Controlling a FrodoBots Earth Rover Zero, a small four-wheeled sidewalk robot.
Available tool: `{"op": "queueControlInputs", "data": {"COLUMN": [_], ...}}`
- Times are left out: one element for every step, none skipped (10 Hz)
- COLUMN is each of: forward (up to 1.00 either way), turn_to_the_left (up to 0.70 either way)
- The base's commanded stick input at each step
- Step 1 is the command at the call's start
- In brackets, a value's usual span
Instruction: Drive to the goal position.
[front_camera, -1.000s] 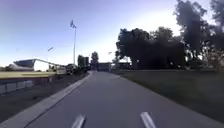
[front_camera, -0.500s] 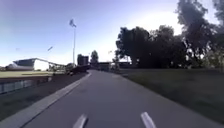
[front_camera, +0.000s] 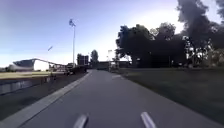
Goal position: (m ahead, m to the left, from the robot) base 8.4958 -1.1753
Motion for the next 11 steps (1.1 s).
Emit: {"op": "queueControlInputs", "data": {"forward": [1.0, 1.0, 1.0, 1.0, 1.0, 1.0, 1.0, 1.0, 1.0, 1.0, 1.0], "turn_to_the_left": [-0.34, -0.27, -0.12, 0.0, 0.0, 0.0, 0.0, 0.0, 0.0, 0.0, 0.0]}}
